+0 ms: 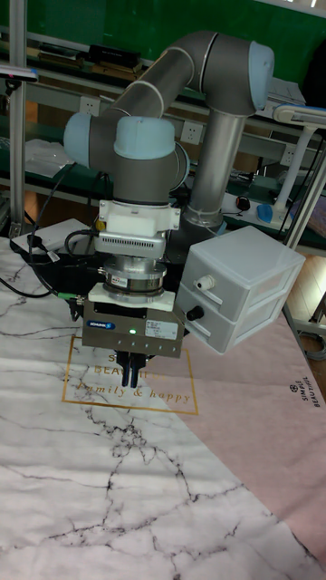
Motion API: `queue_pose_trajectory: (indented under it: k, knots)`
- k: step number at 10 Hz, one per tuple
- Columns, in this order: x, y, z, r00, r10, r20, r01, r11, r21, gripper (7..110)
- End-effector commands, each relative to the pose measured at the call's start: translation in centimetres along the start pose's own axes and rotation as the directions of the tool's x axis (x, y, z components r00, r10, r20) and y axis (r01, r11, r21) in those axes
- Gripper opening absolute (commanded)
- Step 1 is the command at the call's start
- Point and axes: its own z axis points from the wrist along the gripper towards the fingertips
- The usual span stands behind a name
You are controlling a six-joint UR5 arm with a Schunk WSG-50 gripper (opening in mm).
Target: Put things in the drawer
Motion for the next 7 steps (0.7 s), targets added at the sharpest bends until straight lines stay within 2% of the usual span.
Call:
queue_pose_trajectory:
  k: [1, 4, 7]
  knots:
    - [0.83, 1.30, 1.16, 0.999, 0.015, -0.045, -0.015, 1.000, 0.006, 7]
    - [1.39, 1.51, 1.32, 0.997, -0.001, -0.073, 0.002, 1.000, 0.016, 7]
    - [1.32, 1.56, 1.36, 0.997, -0.002, -0.075, 0.003, 1.000, 0.009, 7]
